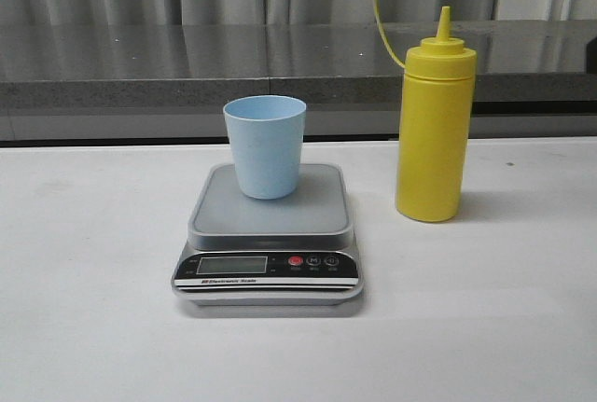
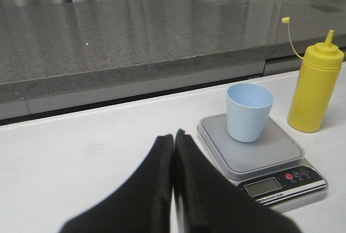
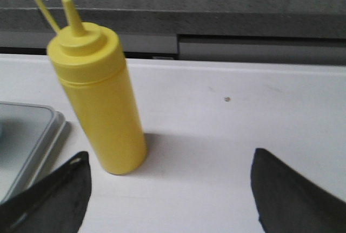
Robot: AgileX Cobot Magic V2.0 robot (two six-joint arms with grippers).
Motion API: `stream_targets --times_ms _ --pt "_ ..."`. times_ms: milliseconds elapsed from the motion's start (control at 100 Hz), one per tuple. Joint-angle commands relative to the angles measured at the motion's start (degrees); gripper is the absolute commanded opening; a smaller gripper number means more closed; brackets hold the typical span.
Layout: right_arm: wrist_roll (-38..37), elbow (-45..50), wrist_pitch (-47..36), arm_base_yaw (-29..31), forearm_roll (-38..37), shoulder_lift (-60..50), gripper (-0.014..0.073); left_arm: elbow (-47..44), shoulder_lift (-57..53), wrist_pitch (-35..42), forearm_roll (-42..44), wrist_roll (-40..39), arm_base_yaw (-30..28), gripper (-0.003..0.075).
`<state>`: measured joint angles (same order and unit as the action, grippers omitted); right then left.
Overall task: Pour seasoning into cup on scale with both arms
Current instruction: 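Move the right gripper to the yellow squeeze bottle and grasp it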
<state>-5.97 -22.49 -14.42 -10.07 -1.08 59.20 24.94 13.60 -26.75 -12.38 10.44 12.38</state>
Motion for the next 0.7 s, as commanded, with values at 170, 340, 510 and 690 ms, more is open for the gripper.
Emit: stream_targets --times_ms 170,340,510,690 --pt "-0.07 -2.05 -19.65 -5.42 -0.46 10.75 0.0591 1.36 0.59 3.83 -0.62 -0.45 -0.22 -0.002" --pt "-0.07 -2.05 -31.19 -7.08 -1.04 20.24 0.0591 1.36 0.59 3.83 -0.62 -0.45 -0.22 -0.002" --pt "-0.55 -2.19 -41.75 -7.08 -2.01 28.43 0.0598 1.36 0.59 3.83 -0.62 -0.45 -0.22 -0.002" --pt "-5.05 -5.01 -43.19 -7.08 -3.31 34.27 0.0654 1.36 0.59 3.83 -0.62 -0.45 -0.22 -0.002"
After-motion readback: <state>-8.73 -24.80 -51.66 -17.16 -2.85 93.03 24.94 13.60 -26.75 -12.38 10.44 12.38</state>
